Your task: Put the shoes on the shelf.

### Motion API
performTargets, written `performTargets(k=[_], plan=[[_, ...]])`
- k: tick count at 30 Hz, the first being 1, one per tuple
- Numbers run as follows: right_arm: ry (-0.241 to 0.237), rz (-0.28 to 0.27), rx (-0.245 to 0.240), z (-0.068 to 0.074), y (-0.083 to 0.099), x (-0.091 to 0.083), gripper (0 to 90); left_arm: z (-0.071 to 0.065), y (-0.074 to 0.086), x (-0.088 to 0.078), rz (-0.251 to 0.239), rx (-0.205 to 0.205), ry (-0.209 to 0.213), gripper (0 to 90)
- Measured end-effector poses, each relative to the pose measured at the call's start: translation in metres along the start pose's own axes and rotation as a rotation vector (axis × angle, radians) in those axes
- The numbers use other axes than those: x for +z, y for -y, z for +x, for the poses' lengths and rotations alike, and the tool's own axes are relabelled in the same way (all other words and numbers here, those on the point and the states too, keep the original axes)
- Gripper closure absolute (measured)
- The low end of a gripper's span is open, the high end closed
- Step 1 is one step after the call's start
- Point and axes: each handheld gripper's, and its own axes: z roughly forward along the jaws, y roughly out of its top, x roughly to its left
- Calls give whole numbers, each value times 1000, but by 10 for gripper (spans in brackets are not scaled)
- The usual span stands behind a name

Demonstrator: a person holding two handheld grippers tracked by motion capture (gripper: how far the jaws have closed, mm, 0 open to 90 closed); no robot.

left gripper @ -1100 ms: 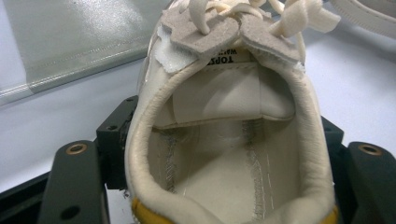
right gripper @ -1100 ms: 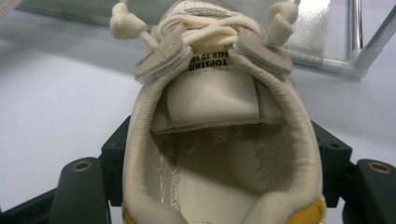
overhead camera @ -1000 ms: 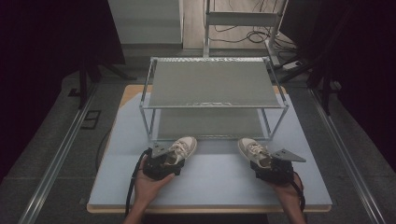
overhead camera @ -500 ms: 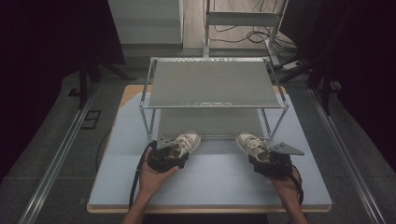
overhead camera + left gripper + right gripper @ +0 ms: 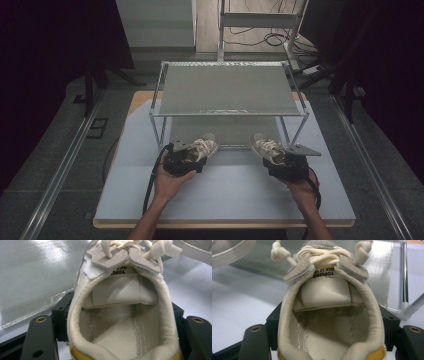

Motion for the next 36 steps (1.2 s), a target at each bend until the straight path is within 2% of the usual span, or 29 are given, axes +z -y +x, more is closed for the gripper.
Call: performTargets(k=[4,18,36], plan=[[1,0,2,-1,-3,3,293,2,-4,4,-7,-12,0,304],[10,14,0,0,-18,19,292,1,-19,21,-4,5,-14,304],[18,41,-11,7,-27,41,292,6,-24,39,12,-12,-42,304]])
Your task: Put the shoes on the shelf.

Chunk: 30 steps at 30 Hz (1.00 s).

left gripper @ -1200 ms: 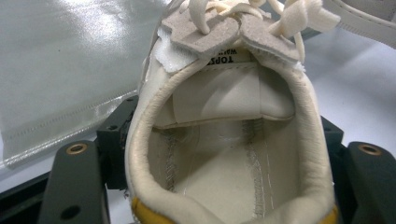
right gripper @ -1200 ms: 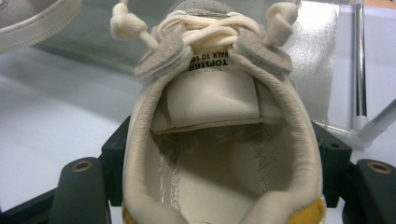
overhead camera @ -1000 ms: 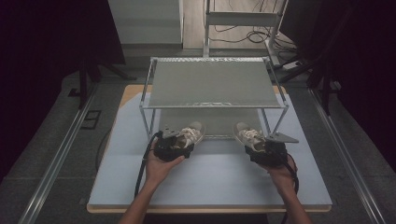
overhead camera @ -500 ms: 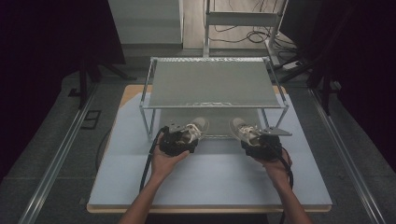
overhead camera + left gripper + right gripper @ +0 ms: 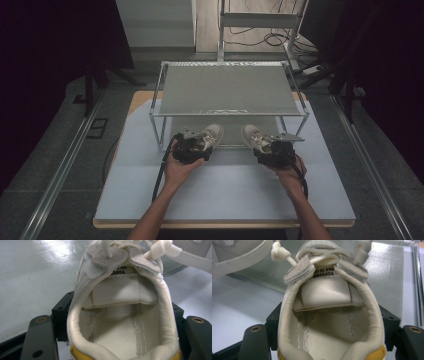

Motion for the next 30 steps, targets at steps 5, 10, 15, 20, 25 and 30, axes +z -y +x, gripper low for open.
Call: performTargets(k=[5,10,15,20,25,30], plan=[[2,8,-4,2,-2,7,292,-2,-5,4,8,14,-3,303],[5,12,2,3,-5,14,292,-4,-9,10,9,17,-5,303],[6,15,13,4,-6,21,292,-2,-9,16,16,12,-7,303],[9,22,16,4,-7,25,292,2,-9,21,26,12,-8,303],[9,24,17,4,-7,28,292,5,-10,25,30,22,-9,303],[11,24,16,6,-8,32,292,11,-11,28,26,37,-12,303]])
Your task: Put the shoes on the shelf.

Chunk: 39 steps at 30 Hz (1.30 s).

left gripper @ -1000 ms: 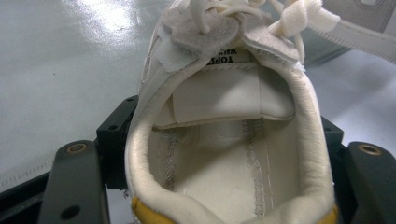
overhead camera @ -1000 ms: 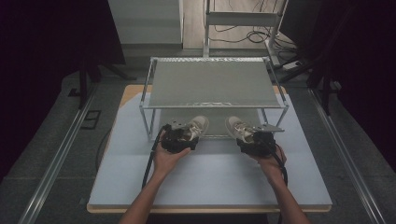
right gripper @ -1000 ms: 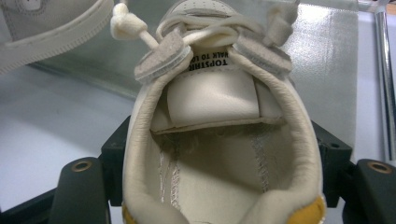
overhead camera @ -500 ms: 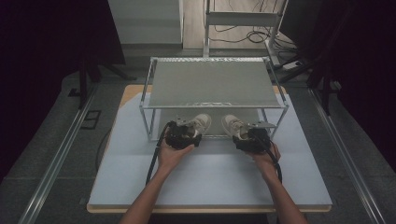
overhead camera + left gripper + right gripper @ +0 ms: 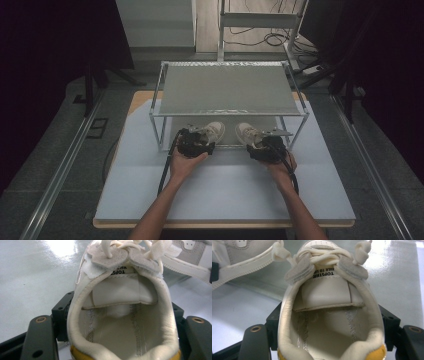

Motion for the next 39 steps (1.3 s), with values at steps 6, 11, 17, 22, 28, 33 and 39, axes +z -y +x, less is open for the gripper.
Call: performTargets(k=[6,11,17,22,28,33,39], plan=[[-4,2,2,3,-2,6,292,0,-1,5,10,-1,-1,303],[-5,5,4,6,-6,9,291,-3,-7,7,10,7,1,303],[-2,7,2,9,-13,13,291,-5,-12,11,-1,-6,2,302],[6,9,3,10,-14,16,291,-4,-11,14,11,-4,-6,302],[12,15,11,10,-15,22,291,-3,-12,14,10,-29,-13,302],[21,15,10,11,-20,25,291,-4,-18,18,16,-12,-27,302],[40,20,5,13,-25,32,291,-2,-23,27,32,-2,-18,301]])
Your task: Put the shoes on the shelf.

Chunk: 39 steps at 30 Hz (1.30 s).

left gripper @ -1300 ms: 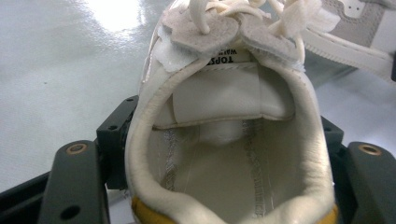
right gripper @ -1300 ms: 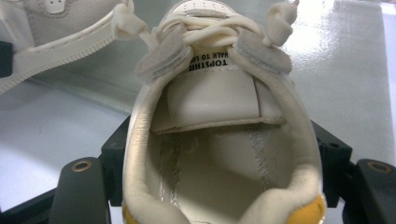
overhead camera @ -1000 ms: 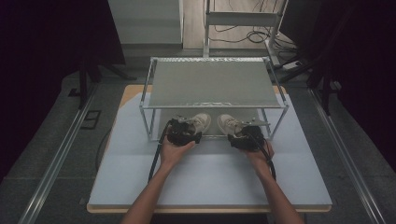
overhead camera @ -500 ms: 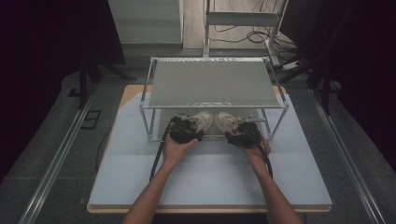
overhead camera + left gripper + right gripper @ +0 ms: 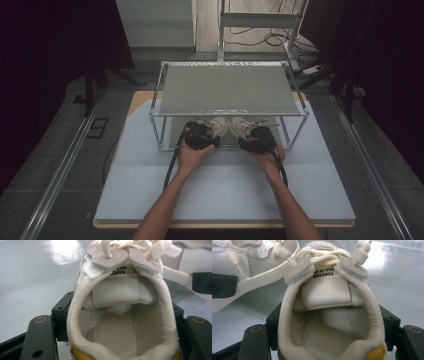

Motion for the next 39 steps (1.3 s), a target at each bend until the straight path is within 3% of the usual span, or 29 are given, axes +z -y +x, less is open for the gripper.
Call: performTargets(k=[1,8,10,11,13,14,18,20,21,22,23,24,25,27,28,30,31,32,33,34,38,39], plan=[[4,2,0,1,0,1,291,1,0,2,9,11,9,301],[4,18,14,3,3,11,287,0,4,9,30,-42,-42,299],[4,24,13,3,4,13,286,2,4,11,39,-11,-28,298],[2,27,14,3,4,14,285,-5,6,12,41,-101,-34,298],[4,29,16,3,4,15,285,-5,6,12,44,-97,-37,296],[6,33,16,3,5,16,284,-2,6,14,49,-44,-58,294],[4,36,20,3,6,17,280,-3,7,15,51,-37,-61,284],[2,40,18,3,6,18,278,-6,8,15,48,-80,-38,281],[2,46,18,3,6,18,263,-6,8,15,46,-82,-31,262],[2,46,18,3,6,18,263,-4,8,14,44,-58,-38,262],[6,37,19,3,6,17,237,-4,8,12,37,-71,-32,245],[22,-1,22,3,6,11,219,-1,7,5,14,-25,-9,223],[22,-1,22,3,6,11,219,-1,7,5,14,-25,-9,219],[9,-16,19,2,4,4,217,4,7,-3,2,37,33,216],[11,-37,16,3,6,-6,224,-3,10,-13,-23,-45,0,218],[8,-47,11,2,7,-10,226,-1,12,-19,-32,-24,7,223],[-4,-70,19,0,11,-21,244,-1,14,-25,-47,-16,10,250],[-7,-81,17,-2,13,-26,249,0,17,-32,-63,-17,8,282],[-7,-81,17,-2,13,-26,249,-2,20,-39,-80,-51,12,282],[-14,-106,18,-6,18,-38,277,-2,27,-52,-106,-73,26,337],[-34,-126,32,-13,27,-54,340,2,38,-68,-139,-63,29,478],[-42,-150,35,-16,32,-64,413,8,45,-74,-147,-70,43,570]])
